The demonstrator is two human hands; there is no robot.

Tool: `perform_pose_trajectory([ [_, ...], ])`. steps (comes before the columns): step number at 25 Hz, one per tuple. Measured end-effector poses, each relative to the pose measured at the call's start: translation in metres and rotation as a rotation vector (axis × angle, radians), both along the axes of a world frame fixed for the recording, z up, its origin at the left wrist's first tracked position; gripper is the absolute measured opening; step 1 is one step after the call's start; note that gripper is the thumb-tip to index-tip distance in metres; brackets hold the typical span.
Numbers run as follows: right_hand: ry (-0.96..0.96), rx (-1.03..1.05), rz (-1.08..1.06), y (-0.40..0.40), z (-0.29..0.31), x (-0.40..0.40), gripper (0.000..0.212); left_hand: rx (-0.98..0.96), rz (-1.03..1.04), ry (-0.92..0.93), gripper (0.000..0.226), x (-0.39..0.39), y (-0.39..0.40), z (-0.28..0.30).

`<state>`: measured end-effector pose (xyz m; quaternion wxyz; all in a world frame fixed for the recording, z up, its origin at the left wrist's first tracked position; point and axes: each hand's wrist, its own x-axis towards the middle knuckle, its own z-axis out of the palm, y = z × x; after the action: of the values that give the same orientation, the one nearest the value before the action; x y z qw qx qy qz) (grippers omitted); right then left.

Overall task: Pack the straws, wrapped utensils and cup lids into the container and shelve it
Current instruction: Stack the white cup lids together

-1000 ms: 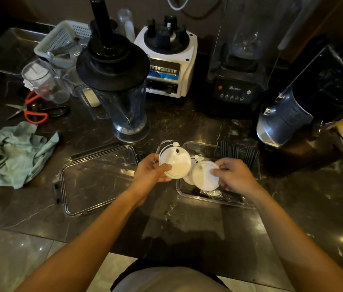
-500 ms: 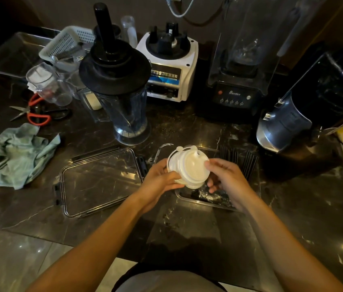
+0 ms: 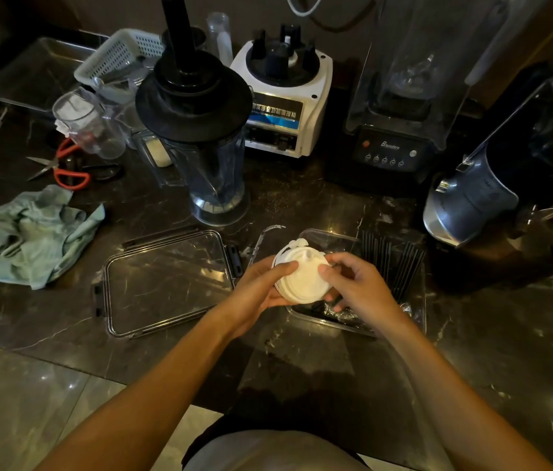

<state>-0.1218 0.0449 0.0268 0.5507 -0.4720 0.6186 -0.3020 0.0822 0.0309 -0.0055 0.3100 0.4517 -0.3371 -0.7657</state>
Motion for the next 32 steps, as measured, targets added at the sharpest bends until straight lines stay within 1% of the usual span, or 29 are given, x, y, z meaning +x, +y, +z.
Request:
perform_pose_trajectory([
  [2, 0.103, -0.042, 0.039, 0.0, 0.001, -0.002, 0.011, 0.003, 0.0, -0.03, 0.038, 0.0, -0.002, -0.004],
  [4, 0.158, -0.067, 0.066, -0.001, 0.001, -0.003, 0.012, 0.013, -0.011, -0.028, 0.048, 0.001, -0.003, -0.008],
  [6, 0.129, -0.059, 0.057, -0.001, 0.002, -0.003, 0.014, 0.022, -0.028, -0.005, 0.053, 0.0, -0.004, -0.009],
  [10, 0.023, -0.019, 0.009, 0.001, 0.003, -0.003, 0.013, 0.036, -0.046, 0.003, 0.05, -0.001, -0.005, -0.008],
  [15, 0.108, -0.043, 0.042, 0.002, 0.003, 0.0, 0.012, -0.03, -0.061, -0.068, 0.044, 0.001, -0.004, -0.005],
  [18, 0.121, -0.034, 0.055, 0.001, 0.005, 0.003, 0.012, -0.074, -0.059, -0.111, 0.036, -0.002, -0.001, 0.0],
  [25, 0.099, -0.014, 0.004, 0.004, 0.005, 0.01, 0.01, -0.033, 0.002, -0.037, 0.035, 0.0, 0.002, -0.005],
  [27, 0.066, 0.007, 0.0, 0.006, 0.003, 0.011, 0.014, -0.031, 0.016, -0.017, 0.036, 0.001, 0.004, -0.007],
  [30, 0.032, 0.05, 0.005, 0.005, 0.003, 0.012, 0.027, -0.029, 0.021, 0.029, 0.038, 0.003, 0.006, -0.008],
  [32, 0.051, 0.053, 0.044, 0.004, 0.003, 0.011, 0.025, -0.002, 0.02, 0.073, 0.04, 0.003, 0.008, -0.009],
])
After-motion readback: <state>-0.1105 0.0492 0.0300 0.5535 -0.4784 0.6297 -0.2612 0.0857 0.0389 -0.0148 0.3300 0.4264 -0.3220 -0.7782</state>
